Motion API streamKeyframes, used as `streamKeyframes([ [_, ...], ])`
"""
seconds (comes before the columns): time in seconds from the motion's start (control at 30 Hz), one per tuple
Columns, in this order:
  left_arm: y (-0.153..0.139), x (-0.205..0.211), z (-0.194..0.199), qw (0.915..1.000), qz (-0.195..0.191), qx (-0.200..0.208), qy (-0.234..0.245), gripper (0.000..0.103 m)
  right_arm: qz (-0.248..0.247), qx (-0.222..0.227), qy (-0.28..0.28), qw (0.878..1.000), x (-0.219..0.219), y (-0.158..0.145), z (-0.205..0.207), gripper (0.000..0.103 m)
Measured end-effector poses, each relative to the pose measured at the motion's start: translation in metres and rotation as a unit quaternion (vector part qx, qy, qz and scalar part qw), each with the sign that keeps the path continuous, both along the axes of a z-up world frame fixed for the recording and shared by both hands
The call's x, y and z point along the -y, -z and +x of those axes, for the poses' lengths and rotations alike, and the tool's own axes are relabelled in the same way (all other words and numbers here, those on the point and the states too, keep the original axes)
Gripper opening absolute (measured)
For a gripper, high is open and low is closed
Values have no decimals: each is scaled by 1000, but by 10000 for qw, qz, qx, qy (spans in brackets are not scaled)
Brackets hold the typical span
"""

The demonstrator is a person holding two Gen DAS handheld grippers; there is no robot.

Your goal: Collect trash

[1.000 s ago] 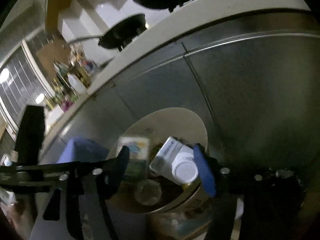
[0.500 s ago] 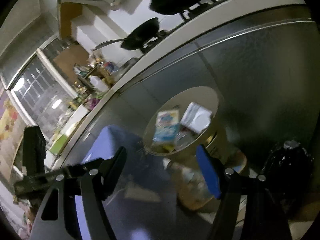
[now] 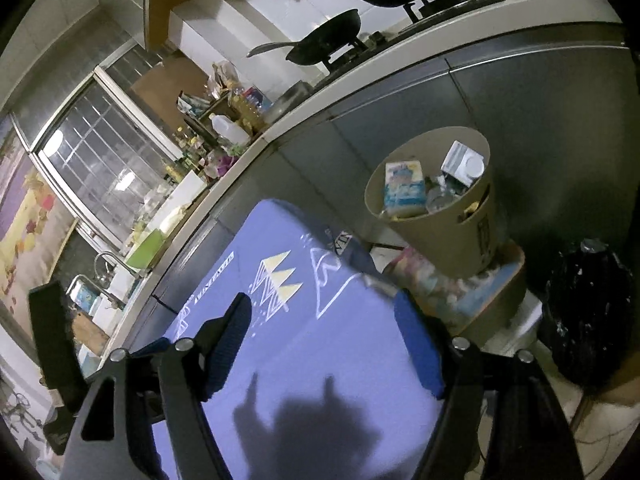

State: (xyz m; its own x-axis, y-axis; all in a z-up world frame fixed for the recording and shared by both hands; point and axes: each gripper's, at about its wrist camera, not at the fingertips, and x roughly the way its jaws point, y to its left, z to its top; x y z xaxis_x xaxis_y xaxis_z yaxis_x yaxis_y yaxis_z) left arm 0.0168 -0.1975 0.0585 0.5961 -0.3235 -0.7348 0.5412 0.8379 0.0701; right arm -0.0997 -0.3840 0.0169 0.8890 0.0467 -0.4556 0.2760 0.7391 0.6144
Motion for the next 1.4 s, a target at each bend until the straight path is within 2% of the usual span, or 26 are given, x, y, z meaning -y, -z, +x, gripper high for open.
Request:
streamKeyframes([
  [0.1, -6, -24, -6, 9999, -57, 83, -139, 97, -244, -187, 57, 9995, -24, -10, -1, 75],
  [0.3, -12, -59, -16, 9991, -244, 140, -311, 97, -563, -221, -46, 9982, -64, -28, 1, 82],
  [0.5, -13, -80, -16, 9979, -500, 57, -413, 97, -807, -219, -200, 9963, -90, -41, 5, 85],
  [0.73, -14, -92, -17, 9970, -543, 132, -535, 97, -882, -295, -238, 9954, -103, -45, 13, 87],
  [1.1, -13, -105, -12, 9957, -451, 197, -787, 97, -912, -512, 46, 9945, -111, -40, 24, 91],
  [1.23, -14, -108, -10, 9942, -523, 269, -896, 97, -855, -576, 38, 9947, -111, -39, 26, 91],
  [1.4, -14, -114, -4, 9933, -655, 176, -932, 97, -806, -596, -37, 9950, -110, -38, 29, 91],
])
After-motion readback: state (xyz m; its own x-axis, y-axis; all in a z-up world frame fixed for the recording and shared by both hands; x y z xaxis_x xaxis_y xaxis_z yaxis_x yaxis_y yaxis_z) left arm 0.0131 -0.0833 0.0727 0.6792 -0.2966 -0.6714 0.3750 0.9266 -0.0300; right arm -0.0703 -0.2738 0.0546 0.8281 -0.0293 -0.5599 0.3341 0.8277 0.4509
